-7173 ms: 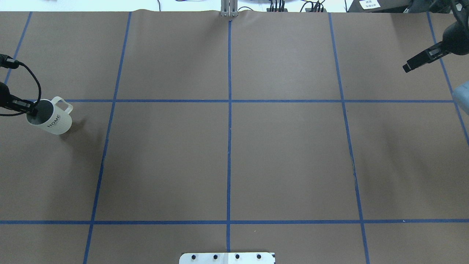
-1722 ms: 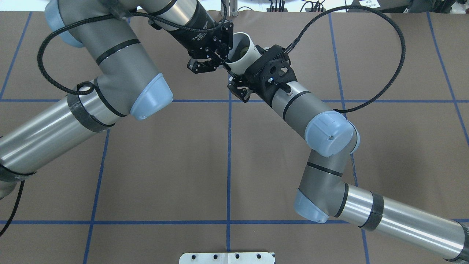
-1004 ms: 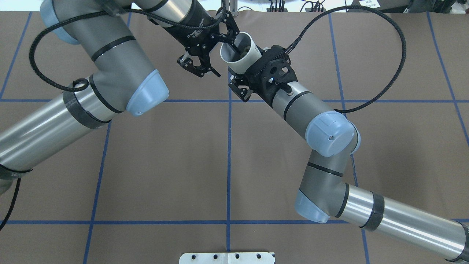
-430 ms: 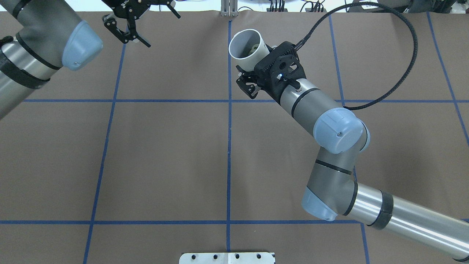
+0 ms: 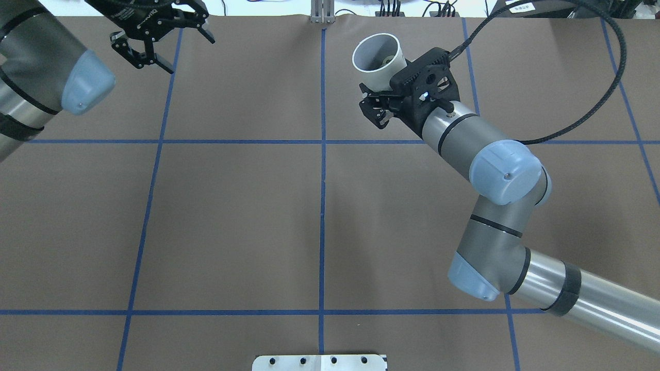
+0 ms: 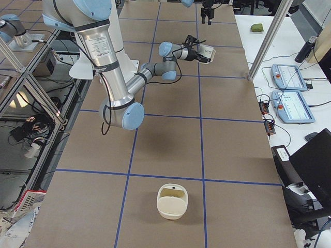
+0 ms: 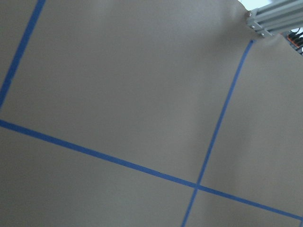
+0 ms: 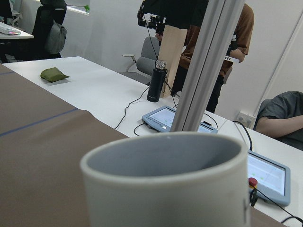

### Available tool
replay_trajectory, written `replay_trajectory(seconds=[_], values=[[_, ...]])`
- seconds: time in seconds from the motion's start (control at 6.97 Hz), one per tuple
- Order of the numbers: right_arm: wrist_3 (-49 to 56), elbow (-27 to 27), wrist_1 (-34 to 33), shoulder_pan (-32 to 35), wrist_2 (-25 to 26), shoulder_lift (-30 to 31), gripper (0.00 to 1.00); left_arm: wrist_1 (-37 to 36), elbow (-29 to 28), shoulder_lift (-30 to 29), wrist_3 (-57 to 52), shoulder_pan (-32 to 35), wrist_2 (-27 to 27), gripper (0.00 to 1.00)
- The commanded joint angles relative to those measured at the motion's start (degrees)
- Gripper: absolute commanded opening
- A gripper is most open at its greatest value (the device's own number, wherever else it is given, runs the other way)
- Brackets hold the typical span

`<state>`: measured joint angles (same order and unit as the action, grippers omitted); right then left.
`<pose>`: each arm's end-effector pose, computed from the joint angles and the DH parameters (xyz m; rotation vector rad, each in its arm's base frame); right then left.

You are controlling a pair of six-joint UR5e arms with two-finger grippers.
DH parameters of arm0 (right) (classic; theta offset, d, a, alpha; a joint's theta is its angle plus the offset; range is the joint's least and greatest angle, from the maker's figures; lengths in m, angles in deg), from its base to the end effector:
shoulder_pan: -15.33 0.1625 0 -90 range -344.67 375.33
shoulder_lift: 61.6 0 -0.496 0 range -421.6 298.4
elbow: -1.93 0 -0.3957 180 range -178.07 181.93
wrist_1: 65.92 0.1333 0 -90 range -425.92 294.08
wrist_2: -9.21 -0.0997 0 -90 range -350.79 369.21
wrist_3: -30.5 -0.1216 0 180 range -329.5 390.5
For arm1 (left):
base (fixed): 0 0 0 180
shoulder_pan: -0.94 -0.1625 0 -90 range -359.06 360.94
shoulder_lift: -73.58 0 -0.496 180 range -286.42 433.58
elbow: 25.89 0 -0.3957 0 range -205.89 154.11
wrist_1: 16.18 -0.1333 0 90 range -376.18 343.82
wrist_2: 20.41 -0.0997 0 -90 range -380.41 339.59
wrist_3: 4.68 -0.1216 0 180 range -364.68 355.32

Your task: Left arm hands cup to right arm to dump lemon

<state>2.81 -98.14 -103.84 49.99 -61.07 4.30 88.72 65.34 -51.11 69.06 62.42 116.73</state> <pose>-0.4361 -0.5134 0.3010 1.2948 -0.7780 -0.1283 0.3097 -0.6624 0.3132 -0.0730 1.1305 -0.3392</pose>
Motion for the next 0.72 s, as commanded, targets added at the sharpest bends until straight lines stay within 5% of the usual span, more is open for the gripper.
replay_trajectory(seconds=[0.0, 0.29, 0.57], values=[[-4.81, -6.42, -4.79, 4.87, -7.83, 5.34, 0.45, -0.13, 0.08, 7.93, -21.85, 1.17, -5.21, 1.00], [-7.01, -11.88, -4.62, 6.73, -7.94, 13.16, 0.45, -1.09, -0.44, 15.93, -47.17, 6.78, -5.48, 1.00], [-12.02, -14.79, -1.39, 7.96, -7.86, 20.18, 0.45, -3.47, -0.01, 18.94, -58.50, 9.87, -5.39, 1.00]])
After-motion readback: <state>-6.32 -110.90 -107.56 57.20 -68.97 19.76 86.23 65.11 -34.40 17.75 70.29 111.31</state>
